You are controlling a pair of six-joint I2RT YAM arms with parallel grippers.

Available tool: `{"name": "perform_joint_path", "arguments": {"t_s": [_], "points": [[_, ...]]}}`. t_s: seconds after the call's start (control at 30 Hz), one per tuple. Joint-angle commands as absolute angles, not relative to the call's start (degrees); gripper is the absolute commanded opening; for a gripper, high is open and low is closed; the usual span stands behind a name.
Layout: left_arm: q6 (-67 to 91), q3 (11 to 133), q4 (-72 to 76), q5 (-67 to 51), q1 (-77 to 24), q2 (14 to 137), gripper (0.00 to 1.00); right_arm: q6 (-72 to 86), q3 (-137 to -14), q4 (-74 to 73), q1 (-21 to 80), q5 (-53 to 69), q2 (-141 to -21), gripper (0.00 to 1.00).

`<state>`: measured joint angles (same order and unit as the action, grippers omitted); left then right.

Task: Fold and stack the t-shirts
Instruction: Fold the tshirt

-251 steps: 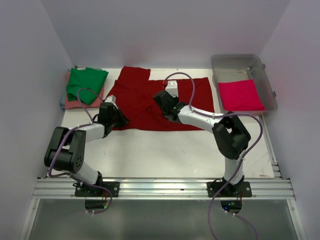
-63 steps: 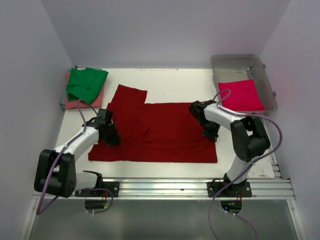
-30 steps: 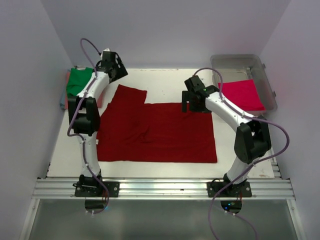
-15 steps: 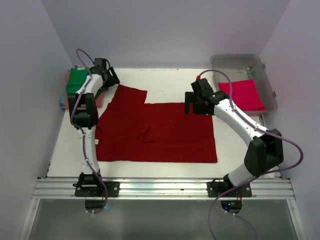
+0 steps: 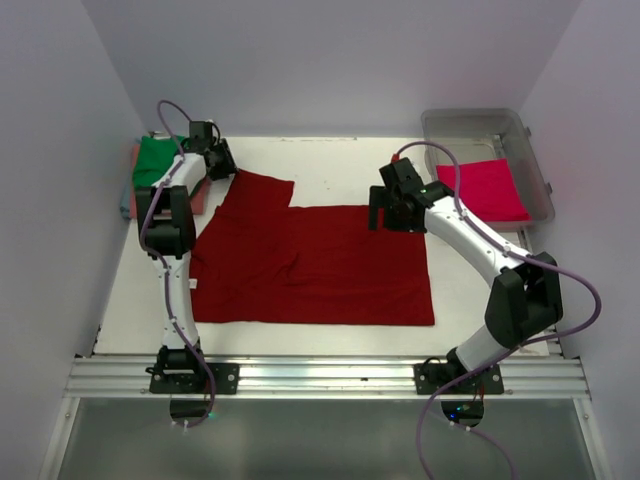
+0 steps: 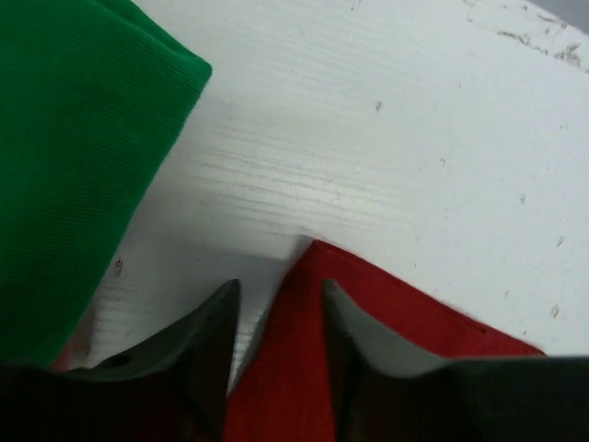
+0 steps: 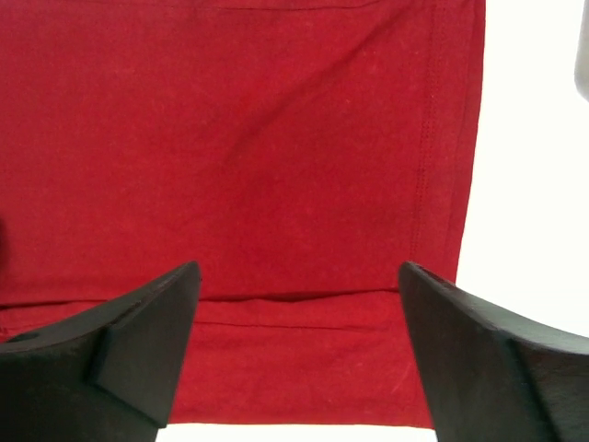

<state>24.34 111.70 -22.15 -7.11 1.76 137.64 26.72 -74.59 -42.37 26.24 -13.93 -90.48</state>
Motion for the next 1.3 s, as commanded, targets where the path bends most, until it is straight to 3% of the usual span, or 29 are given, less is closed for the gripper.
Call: {"name": "perform_joint_path", "arguments": {"t_s": [0.0,0.07,0.13,0.23,0.37,0.53,0.9,1.0,1.17,1.27], "points": [[21.62,109.6,-24.08,-10.36,1.85,140.09,0.38,28.39,-74.44,-41.66,26.28,-14.41,-90.7,0.9],[20.83,109.95,-24.08,-11.94,1.76,141.06,0.2,28.83,-74.09,-41.84,26.19,-14.68,-90.97,0.86],[19.87,109.78,-23.91,-12.13,1.67,141.94,0.19,29.0,-73.57,-40.79,26.19,-13.8,-90.97,0.81],[17.93,109.25,-23.47,-11.95,1.23,142.65,0.25,29.09,-72.34,-39.73,26.19,-12.48,-91.05,0.81],[15.82,108.28,-22.24,-8.46,0.53,142.12,0.4,28.65,-71.72,-39.2,26.28,-11.43,-91.32,0.82],[13.89,110.56,-22.85,-4.22,-1.4,141.94,0.5,28.04,-71.89,-39.02,26.19,-10.55,-92.02,0.83],[11.69,121.72,-32.69,4.21,-4.66,148.18,0.53,27.77,-73.3,-39.29,26.19,-9.14,-92.11,0.83],[11.78,122.61,-34.01,4.75,-4.57,148.97,0.43,27.69,-72.77,-38.94,26.1,-9.14,-91.58,0.82],[12.21,121.82,-34.1,5.27,-4.48,148.63,0.02,28.04,-72.42,-39.2,26.1,-9.4,-91.32,0.7],[12.48,119.98,-33.05,5.97,-4.48,147.4,0.0,28.56,-72.33,-39.37,26.1,-10.54,-90.97,0.61]]}}
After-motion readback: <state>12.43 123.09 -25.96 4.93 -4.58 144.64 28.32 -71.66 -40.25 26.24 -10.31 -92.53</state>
